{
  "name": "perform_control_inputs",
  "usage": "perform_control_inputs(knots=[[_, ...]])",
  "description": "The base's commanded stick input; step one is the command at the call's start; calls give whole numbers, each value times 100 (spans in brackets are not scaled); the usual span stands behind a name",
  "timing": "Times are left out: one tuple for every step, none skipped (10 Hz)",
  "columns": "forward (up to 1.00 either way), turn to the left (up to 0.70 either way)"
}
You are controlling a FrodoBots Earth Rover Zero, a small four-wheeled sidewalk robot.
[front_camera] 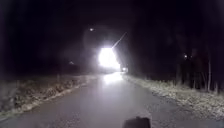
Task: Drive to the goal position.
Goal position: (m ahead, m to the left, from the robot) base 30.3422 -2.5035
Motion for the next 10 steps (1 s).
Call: perform_control_inputs(knots=[[70,0],[70,0],[70,0],[70,0],[70,5],[70,9],[70,11],[70,21],[70,22],[70,16]])
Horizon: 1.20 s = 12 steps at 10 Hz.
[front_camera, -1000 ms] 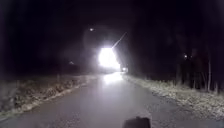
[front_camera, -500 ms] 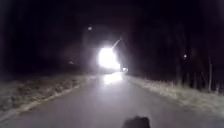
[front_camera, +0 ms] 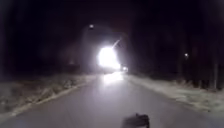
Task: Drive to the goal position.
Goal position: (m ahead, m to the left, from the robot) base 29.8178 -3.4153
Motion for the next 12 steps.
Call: perform_control_inputs(knots=[[70,5],[70,4],[70,4],[70,13],[70,22],[70,21],[70,14],[80,8],[85,5],[97,3],[100,1],[100,-1]])
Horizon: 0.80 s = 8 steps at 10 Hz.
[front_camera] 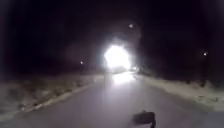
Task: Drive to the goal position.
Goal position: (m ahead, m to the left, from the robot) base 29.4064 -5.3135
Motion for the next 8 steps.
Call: perform_control_inputs(knots=[[100,-2],[100,-3],[100,-3],[100,-3],[100,-10],[100,-9],[100,-10],[100,-10]])
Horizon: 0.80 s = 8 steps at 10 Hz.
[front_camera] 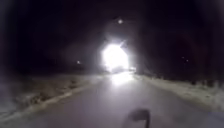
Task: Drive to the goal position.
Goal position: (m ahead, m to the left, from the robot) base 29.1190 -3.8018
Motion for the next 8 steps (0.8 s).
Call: perform_control_inputs(knots=[[100,-9],[100,-5],[100,-4],[100,-4],[100,-2],[100,-2],[100,-3],[100,-2]])
